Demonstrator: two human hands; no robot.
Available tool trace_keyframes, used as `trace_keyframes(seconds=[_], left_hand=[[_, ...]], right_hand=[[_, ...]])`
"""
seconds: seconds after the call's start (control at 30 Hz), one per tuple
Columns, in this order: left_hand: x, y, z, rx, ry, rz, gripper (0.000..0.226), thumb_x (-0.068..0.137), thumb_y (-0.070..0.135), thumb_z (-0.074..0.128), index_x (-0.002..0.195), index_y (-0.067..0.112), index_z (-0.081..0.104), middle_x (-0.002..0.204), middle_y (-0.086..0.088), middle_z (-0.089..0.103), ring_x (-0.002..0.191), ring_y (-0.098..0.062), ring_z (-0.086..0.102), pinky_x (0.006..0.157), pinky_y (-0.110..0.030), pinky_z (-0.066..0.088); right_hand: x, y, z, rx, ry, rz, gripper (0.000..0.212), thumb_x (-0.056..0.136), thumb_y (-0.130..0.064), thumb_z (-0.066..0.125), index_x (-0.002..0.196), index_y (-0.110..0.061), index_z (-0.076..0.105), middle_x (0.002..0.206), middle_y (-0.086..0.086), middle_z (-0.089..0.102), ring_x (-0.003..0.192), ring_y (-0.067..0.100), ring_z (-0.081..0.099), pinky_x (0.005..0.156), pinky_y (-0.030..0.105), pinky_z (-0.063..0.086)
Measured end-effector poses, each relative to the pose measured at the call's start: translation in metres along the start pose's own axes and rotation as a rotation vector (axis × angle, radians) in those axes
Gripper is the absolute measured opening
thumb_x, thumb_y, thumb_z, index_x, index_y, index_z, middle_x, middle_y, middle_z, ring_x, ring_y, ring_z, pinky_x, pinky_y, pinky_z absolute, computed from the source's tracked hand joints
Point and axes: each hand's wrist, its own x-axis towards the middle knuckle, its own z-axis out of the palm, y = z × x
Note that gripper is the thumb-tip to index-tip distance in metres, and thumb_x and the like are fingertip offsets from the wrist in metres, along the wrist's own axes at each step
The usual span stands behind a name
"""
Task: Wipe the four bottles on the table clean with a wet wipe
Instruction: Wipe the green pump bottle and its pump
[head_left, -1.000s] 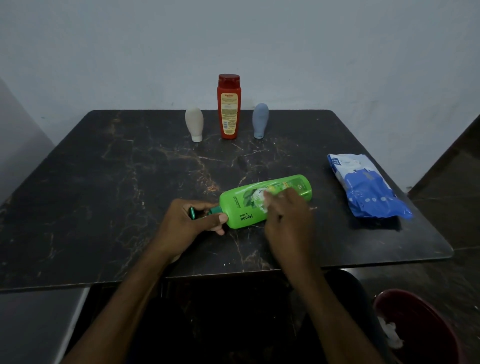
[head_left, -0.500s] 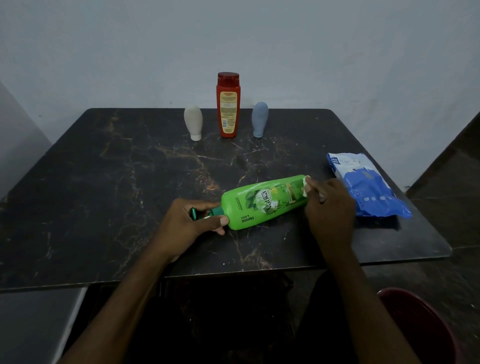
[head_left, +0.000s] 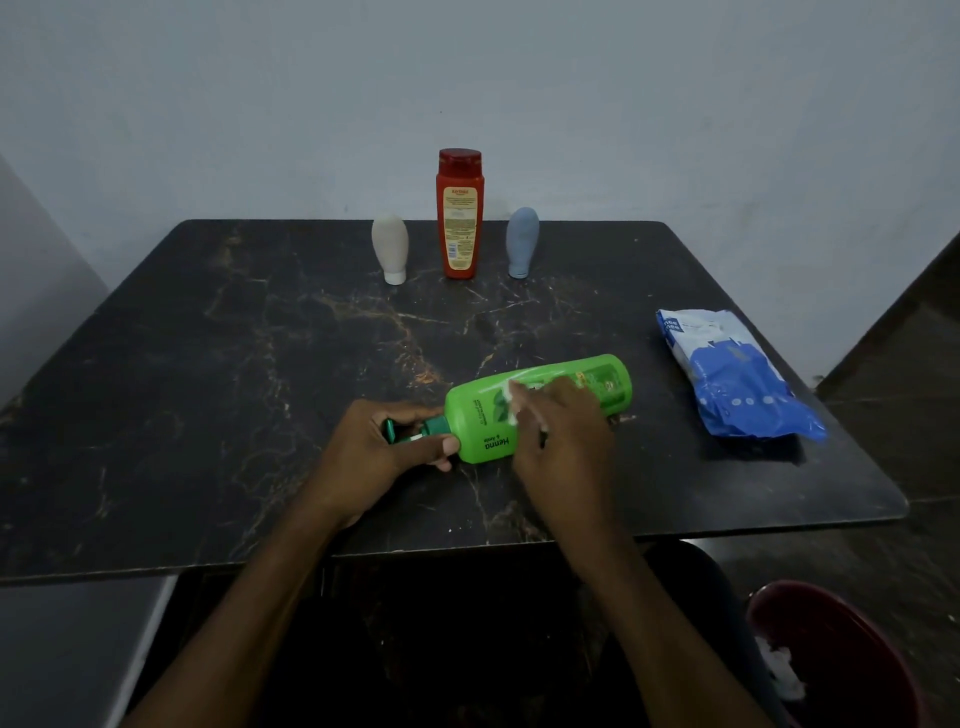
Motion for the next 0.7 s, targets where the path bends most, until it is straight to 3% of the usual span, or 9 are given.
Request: trace_keyframes(seconds=[0.1, 0.23, 0.4, 0.53, 0.7], left_hand=[[0.000, 0.000, 0.000, -0.005, -0.010, 0.000, 0.038, 0.080, 0.006, 0.080, 0.117, 0.004, 0.074, 0.095, -0.014, 0.079, 0.079, -0.037, 0.075, 0.085, -0.044, 0.061], [0.001, 0.000, 0.001, -0.005, -0.006, -0.012, 0.038, 0.079, 0.005, 0.080, 0.117, 0.004, 0.074, 0.095, -0.013, 0.079, 0.079, -0.035, 0.075, 0.085, -0.043, 0.061], [0.001, 0.000, 0.001, -0.012, 0.002, -0.002, 0.038, 0.078, 0.004, 0.081, 0.116, 0.003, 0.074, 0.095, -0.012, 0.079, 0.080, -0.036, 0.075, 0.083, -0.039, 0.062], [0.001, 0.000, 0.002, -0.015, 0.010, 0.007, 0.038, 0.078, 0.000, 0.080, 0.116, 0.001, 0.074, 0.096, -0.012, 0.079, 0.079, -0.036, 0.075, 0.080, -0.035, 0.062], [0.001, 0.001, 0.002, 0.006, 0.009, 0.022, 0.037, 0.077, 0.000, 0.081, 0.114, 0.002, 0.075, 0.094, -0.012, 0.078, 0.078, -0.033, 0.075, 0.078, -0.033, 0.061]], right_hand=[[0.018, 0.046, -0.018, -0.096, 0.055, 0.139, 0.026, 0.098, -0.020, 0.051, 0.117, -0.018, 0.069, 0.094, 0.002, 0.058, 0.086, 0.021, 0.055, 0.071, 0.041, 0.051], [0.033, 0.086, -0.035, -0.102, 0.115, 0.251, 0.023, 0.100, -0.023, 0.050, 0.105, -0.010, 0.069, 0.090, 0.001, 0.056, 0.079, 0.013, 0.054, 0.064, 0.016, 0.039], [0.028, 0.075, -0.031, -0.061, 0.171, 0.255, 0.023, 0.096, -0.017, 0.053, 0.112, -0.010, 0.068, 0.094, 0.006, 0.059, 0.083, 0.019, 0.056, 0.071, 0.040, 0.052], [0.021, 0.044, -0.016, 0.008, 0.112, 0.180, 0.029, 0.095, -0.012, 0.055, 0.121, -0.010, 0.068, 0.101, 0.005, 0.062, 0.092, 0.020, 0.059, 0.075, 0.030, 0.048], [-0.001, -0.010, 0.009, 0.088, 0.014, 0.040, 0.030, 0.095, -0.011, 0.056, 0.122, -0.009, 0.067, 0.095, 0.000, 0.058, 0.089, 0.020, 0.053, 0.071, 0.040, 0.050]])
